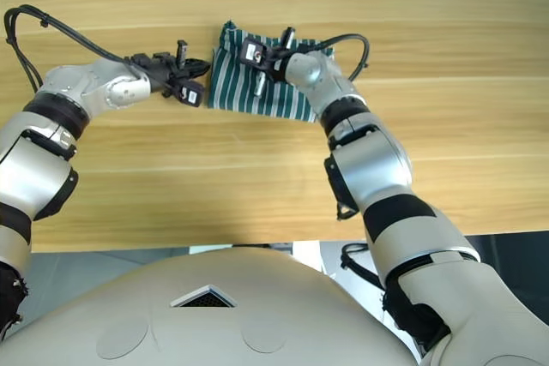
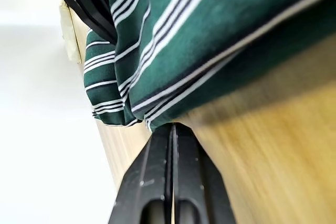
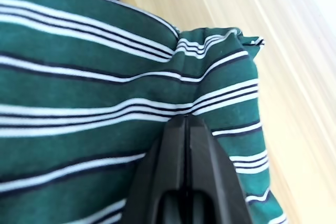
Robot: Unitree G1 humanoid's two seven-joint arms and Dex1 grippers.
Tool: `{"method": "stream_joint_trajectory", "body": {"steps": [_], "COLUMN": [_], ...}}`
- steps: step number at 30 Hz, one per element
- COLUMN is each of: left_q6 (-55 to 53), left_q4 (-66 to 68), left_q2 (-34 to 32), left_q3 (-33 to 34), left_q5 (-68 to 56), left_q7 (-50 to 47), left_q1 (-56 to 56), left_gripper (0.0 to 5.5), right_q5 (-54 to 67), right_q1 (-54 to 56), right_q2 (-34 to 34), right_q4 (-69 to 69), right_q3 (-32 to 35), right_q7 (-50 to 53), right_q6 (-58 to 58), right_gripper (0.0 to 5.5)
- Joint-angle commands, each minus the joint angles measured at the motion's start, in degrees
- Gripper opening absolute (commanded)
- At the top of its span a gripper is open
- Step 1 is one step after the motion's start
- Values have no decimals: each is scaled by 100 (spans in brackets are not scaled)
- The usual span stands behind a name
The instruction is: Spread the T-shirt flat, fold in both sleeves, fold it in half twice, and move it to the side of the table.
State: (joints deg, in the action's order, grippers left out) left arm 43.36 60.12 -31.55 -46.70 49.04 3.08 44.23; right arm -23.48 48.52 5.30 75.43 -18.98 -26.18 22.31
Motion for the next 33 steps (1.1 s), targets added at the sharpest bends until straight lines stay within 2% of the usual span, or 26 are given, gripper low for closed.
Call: {"method": "stream_joint_trajectory", "body": {"steps": [1,7,12,20,28,33], "left_q6": [673,891,713,802,745,675], "left_q4": [-692,-2491,-3026,-4407,-4338,-3495], "left_q2": [-754,-1612,-1538,-1630,-1111,-548], "left_q3": [76,844,1052,1070,1094,943], "left_q5": [-408,-1598,-1789,-2436,-1929,-1035], "left_q7": [919,2015,2479,3583,3823,3366], "left_q1": [-908,-1258,-1600,-1858,-1437,-1083], "left_gripper": [0,0,0,0,0,0], "right_q5": [-329,-305,-259,-124,87,166], "right_q1": [-533,-1017,-1162,-1755,-2208,-2379], "right_q2": [128,534,654,970,1170,1187], "right_q4": [108,-160,-297,-1223,-2308,-2764], "right_q3": [-352,-580,-649,-944,-1078,-1163], "right_q7": [-261,-589,-621,-1362,-1565,-1557], "right_q6": [18,730,909,1520,1390,1217], "right_gripper": [2,2,2,2,2,2]}}
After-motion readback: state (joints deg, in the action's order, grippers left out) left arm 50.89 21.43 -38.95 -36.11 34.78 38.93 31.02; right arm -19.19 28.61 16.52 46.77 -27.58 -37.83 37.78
